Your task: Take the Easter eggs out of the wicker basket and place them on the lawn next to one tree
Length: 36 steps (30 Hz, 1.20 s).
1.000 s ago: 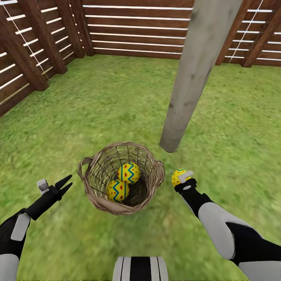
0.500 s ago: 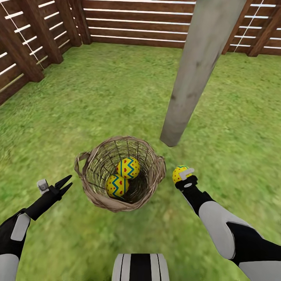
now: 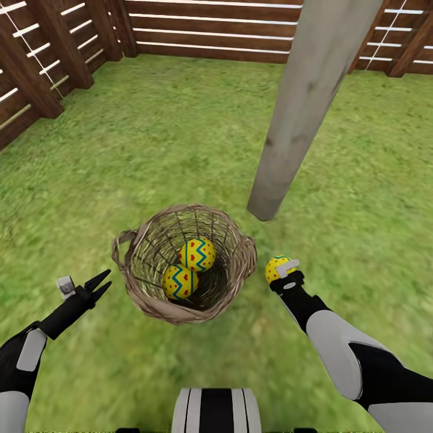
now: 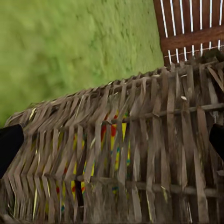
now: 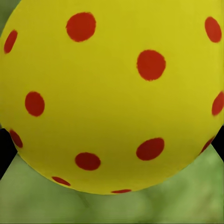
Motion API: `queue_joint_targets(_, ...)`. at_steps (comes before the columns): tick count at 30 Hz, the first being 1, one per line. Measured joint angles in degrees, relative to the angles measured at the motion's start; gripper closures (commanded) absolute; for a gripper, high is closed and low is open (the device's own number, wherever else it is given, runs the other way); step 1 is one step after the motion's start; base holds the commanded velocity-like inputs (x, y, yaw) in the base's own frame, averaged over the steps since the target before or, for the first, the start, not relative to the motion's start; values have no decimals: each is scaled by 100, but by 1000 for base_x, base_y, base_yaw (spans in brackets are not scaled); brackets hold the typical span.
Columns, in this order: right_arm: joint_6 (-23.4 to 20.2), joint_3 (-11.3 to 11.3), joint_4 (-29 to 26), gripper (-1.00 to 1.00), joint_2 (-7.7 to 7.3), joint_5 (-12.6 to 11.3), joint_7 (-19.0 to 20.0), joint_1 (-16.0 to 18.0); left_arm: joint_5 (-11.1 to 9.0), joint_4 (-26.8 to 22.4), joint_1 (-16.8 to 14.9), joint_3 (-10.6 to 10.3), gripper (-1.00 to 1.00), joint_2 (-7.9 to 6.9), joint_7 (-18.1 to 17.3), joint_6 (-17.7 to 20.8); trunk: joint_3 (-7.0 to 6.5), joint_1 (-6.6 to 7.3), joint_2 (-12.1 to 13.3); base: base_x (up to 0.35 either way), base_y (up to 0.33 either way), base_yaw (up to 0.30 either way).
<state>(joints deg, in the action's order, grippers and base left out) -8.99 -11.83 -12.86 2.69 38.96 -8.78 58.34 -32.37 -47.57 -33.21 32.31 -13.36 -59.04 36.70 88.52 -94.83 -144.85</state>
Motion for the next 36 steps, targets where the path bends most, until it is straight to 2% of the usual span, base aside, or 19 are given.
queue_joint_targets(7, -3, -16, -271, 100, 3, 80, -7, 3, 0, 0, 0, 0, -100, 0, 1, -3, 155, -15, -11, 0, 0, 0)
queue_joint_targets(10, -2, -5, -288, 100, 2, 67, -1, 3, -2, 9, 0, 0, -100, 0, -3, -3, 155, -16, -11, 0, 0, 0)
queue_joint_targets(11, -3, -9, -290, -100, 3, 71, 2, 3, -2, 9, -2, 0, -100, 0, -3, -3, 155, -16, -11, 0, 0, 0)
queue_joint_targets(15, -4, -19, -30, -100, -2, 84, -367, 3, -2, 8, 1, 0, -100, 0, -20, -3, 155, -16, -10, 0, 0, 0)
queue_joint_targets(18, -4, -5, -23, -100, -3, 93, -187, 4, -10, 8, 0, 1, -100, 0, -20, 2, 112, -11, -8, 0, 0, 0)
queue_joint_targets(19, -5, -8, -26, -100, -4, 102, -21, 4, -11, 8, 1, 1, -100, -1, -20, 1, 89, -8, -7, 0, 0, 0)
queue_joint_targets(20, 4, -6, -15, -100, 0, 36, 10, 2, -10, 8, 1, 0, -100, 0, -21, 1, 68, -6, -5, 0, 0, 0)
queue_joint_targets(28, 10, -33, -63, -100, -33, 3, 12, 1, -9, 9, 0, 0, -100, 8, -21, 5, -110, 14, 6, 0, 0, 0)
queue_joint_targets(30, 19, -138, -74, -100, -30, 10, 8, 1, -4, 9, -2, 0, -100, 8, -21, 6, -154, 19, 9, 0, 0, 0)
queue_joint_targets(33, 7, -493, -177, -100, -27, 22, 10, 1, -3, 9, 0, -1, -100, 13, -21, 6, -220, 27, 13, 0, 0, 0)
queue_joint_targets(36, -203, -579, -503, -100, -33, 18, 23, 1, -3, 9, 1, 0, -100, 12, -21, 6, -287, 34, 17, 0, 0, 0)
